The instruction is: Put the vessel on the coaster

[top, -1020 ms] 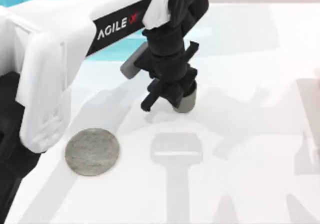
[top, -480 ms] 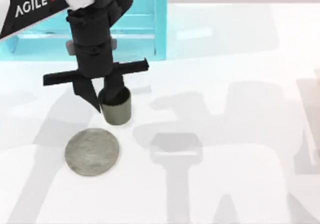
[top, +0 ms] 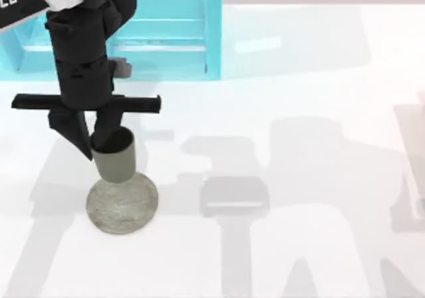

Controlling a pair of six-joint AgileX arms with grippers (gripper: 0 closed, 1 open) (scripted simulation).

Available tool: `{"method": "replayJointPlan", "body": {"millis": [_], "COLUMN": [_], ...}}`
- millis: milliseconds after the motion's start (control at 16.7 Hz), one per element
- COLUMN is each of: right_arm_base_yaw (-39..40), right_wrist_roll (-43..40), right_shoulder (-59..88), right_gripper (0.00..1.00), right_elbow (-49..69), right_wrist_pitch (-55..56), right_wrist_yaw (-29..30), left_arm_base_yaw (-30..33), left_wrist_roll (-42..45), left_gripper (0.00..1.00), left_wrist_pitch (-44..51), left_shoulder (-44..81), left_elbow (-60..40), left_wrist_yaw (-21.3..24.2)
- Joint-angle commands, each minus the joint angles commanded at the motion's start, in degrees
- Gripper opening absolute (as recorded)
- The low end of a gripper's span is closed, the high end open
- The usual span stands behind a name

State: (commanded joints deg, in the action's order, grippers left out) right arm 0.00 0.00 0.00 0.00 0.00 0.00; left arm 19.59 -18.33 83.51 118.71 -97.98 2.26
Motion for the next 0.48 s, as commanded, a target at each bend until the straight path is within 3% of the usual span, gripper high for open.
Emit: {"method": "replayJointPlan", "body": {"millis": [480], "right_arm_base_yaw": [0.0], "right_wrist_roll": [0.0], "right_shoulder": [0.0], "right_gripper": [1.00], "right_elbow": [0.0], "right_wrist_pitch": [0.0], "right_wrist_yaw": [0.0], "left_arm_base_yaw": [0.3], "left_wrist_roll": [-0.6], "left_gripper": [0.00], "left_wrist_pitch": [-4.3], "left_shoulder": [0.5], "left_elbow": [3.5], "left_wrist_yaw": [0.3]}}
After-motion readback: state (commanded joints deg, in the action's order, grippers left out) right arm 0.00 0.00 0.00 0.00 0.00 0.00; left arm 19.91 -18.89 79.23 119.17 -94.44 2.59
